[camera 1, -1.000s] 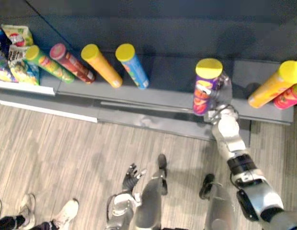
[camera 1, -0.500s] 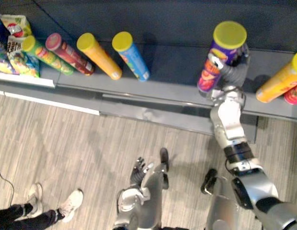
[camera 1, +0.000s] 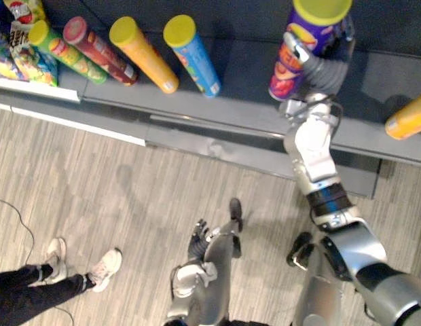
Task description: Put the gum and the chips on the shelf.
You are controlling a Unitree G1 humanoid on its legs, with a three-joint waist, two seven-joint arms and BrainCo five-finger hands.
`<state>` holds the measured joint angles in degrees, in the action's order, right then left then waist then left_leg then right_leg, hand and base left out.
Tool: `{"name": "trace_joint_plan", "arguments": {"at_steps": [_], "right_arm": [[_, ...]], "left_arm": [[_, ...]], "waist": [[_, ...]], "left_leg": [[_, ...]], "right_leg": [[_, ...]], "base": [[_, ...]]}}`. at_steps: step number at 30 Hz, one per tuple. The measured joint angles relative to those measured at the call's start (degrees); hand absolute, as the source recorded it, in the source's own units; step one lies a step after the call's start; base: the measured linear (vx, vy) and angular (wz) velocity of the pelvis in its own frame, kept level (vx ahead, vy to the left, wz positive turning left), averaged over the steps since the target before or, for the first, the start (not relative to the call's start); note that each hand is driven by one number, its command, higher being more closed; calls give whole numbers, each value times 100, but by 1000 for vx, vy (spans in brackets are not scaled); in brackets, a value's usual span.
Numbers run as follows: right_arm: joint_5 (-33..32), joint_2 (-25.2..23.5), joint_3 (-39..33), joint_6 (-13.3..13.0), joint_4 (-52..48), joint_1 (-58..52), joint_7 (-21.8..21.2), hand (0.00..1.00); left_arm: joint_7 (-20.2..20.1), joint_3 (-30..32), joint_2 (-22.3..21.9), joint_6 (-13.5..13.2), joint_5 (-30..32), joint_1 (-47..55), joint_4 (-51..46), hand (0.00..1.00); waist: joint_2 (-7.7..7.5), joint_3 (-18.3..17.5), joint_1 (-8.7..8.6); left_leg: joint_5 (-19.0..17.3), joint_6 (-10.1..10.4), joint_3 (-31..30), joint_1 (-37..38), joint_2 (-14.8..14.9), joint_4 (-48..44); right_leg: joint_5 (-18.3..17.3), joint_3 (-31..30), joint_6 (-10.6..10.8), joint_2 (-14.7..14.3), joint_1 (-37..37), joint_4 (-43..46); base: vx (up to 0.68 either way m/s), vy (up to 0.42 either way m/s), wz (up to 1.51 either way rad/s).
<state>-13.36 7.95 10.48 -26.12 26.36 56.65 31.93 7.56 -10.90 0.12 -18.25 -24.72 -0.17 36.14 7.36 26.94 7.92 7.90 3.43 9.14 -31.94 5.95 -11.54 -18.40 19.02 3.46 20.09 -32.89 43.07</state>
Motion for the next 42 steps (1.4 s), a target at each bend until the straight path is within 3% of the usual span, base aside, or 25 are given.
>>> {"name": "trace_joint_plan", "arguments": {"at_steps": [18,25,31,42], "right_arm": [[399,310,409,-8,795,540,290,100],[666,750,399,-68,845,694,575,100],[676,904,354,-79,925,711,674,100],[677,1025,354,-215,1109,848,647,100]], "left_arm": [[99,-72,1,-59,-1,-32,-226,0],[97,-165,-15,-154,-209,-83,-316,0],[77,-173,-57,-193,-210,-84,-385,0],[106,-278,-62,-244,-214,-137,-443,0]], "waist": [[18,9,49],[147,67,201],[167,76,314],[257,117,340]], "left_leg": [[-105,-61,-44,-761,40,-535],[-112,-69,-68,-1025,83,-650],[-92,-84,-50,-1120,84,-654],[-124,-107,-65,-1322,90,-767]], "right_leg": [[-11,-26,1,41,-587,250],[-16,-27,-10,13,-814,328],[-20,-49,-17,13,-929,334],[-29,-59,-32,25,-1097,409]], "base": [[14,-81,2],[8,-94,1],[33,-94,0],[14,-86,1]]}}
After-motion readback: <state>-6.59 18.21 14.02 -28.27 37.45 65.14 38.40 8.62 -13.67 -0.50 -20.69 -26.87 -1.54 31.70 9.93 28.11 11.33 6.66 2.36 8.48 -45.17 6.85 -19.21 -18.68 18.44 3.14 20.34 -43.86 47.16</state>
